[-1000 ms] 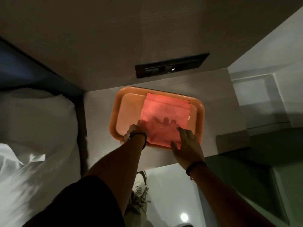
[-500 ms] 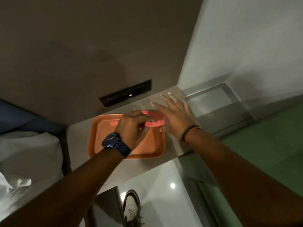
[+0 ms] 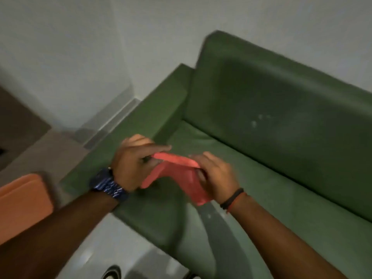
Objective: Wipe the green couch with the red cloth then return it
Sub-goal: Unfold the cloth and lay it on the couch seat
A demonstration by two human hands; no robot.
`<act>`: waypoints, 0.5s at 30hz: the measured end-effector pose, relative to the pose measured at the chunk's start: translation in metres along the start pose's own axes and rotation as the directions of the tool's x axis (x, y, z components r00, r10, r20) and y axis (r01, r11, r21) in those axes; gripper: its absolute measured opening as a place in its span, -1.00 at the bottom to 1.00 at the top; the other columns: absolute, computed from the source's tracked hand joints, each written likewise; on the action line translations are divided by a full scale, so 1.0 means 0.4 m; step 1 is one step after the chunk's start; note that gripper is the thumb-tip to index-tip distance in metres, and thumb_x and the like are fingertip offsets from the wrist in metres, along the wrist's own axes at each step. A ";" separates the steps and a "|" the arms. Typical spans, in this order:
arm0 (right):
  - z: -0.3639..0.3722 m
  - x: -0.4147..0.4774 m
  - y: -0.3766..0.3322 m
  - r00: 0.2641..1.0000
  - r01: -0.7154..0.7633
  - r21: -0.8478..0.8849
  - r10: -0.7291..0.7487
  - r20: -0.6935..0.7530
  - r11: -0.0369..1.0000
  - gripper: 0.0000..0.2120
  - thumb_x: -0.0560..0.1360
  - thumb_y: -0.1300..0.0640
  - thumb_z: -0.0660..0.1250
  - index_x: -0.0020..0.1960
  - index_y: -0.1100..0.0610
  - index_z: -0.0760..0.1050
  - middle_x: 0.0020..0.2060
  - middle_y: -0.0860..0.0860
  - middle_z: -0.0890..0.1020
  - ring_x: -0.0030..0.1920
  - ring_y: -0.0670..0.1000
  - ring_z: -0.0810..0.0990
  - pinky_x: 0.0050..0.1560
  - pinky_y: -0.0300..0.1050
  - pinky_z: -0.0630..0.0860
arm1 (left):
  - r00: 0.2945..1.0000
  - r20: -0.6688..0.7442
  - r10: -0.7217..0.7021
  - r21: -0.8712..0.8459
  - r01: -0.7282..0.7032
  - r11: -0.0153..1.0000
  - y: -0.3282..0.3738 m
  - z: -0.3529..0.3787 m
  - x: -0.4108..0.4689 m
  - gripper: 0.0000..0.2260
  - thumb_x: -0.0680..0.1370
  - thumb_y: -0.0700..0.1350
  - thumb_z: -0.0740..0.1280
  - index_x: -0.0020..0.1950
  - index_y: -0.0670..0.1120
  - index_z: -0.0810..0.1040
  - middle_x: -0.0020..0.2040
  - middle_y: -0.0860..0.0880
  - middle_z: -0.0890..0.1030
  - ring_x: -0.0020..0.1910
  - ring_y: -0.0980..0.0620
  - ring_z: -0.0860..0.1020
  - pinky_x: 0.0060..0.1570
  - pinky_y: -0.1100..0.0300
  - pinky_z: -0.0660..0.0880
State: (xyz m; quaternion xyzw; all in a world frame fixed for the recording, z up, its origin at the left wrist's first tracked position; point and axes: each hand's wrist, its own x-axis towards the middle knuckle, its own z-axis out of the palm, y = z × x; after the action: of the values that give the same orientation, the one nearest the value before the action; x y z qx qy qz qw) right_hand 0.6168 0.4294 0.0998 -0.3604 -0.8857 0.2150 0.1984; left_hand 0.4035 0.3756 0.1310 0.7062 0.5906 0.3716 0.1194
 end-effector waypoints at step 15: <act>0.209 -0.539 0.420 0.809 -0.399 -0.319 0.494 0.318 0.859 -0.48 0.38 -0.17 0.37 0.23 0.11 0.54 0.12 0.18 0.60 0.06 0.23 0.58 0.03 0.06 0.51 | 0.619 0.714 -0.326 0.416 -0.001 0.909 -0.183 0.672 -0.183 0.38 -0.01 0.23 0.59 0.46 0.04 -0.34 0.53 -0.03 -0.12 0.48 -0.12 -0.11 0.39 -0.20 -0.04</act>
State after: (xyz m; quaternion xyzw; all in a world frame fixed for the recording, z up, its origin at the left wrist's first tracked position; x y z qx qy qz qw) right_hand 0.8100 0.3622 -0.0997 -0.5307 -0.8155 0.2156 -0.0824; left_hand 0.5261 0.4008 -0.1285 0.7476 0.6049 -0.0990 0.2557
